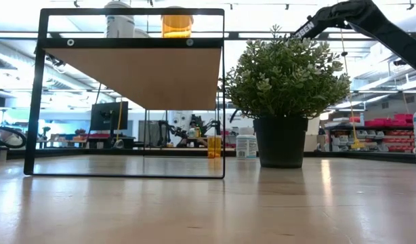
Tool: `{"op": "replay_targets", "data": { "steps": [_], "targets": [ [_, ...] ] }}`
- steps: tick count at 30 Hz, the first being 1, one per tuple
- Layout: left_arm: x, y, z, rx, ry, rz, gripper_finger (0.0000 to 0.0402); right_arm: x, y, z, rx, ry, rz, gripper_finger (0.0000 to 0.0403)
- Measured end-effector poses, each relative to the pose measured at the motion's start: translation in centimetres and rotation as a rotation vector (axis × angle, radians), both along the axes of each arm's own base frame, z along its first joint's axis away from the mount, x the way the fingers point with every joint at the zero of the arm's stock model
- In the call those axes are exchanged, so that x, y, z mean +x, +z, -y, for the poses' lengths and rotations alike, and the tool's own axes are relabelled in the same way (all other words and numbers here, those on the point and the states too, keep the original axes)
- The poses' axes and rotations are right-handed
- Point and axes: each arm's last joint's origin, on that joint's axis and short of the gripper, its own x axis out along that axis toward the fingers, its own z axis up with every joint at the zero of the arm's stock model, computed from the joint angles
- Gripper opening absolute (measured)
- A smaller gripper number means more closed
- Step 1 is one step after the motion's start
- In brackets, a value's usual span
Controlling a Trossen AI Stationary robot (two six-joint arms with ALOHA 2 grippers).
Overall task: Pick and place medicine bottles onto shelf by color
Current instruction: Put the top right orange pill bottle on the shelf aligned with the other orange pill bottle
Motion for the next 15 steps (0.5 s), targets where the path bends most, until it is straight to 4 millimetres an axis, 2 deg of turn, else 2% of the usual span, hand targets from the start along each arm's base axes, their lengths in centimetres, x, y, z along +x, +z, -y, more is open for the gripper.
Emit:
{"op": "replay_targets", "data": {
  "steps": [8,15],
  "targets": [
    [0.0,-0.1,0.0,-0.002,0.000,-0.009,0.0162,0.2,0.0,-0.2,0.003,-0.004,-0.002,0.0339],
    [0.0,-0.2,0.0,-0.004,0.000,-0.018,0.0162,1.7,0.0,-1.4,-0.005,0.044,0.020,0.0339]
  ]
}}
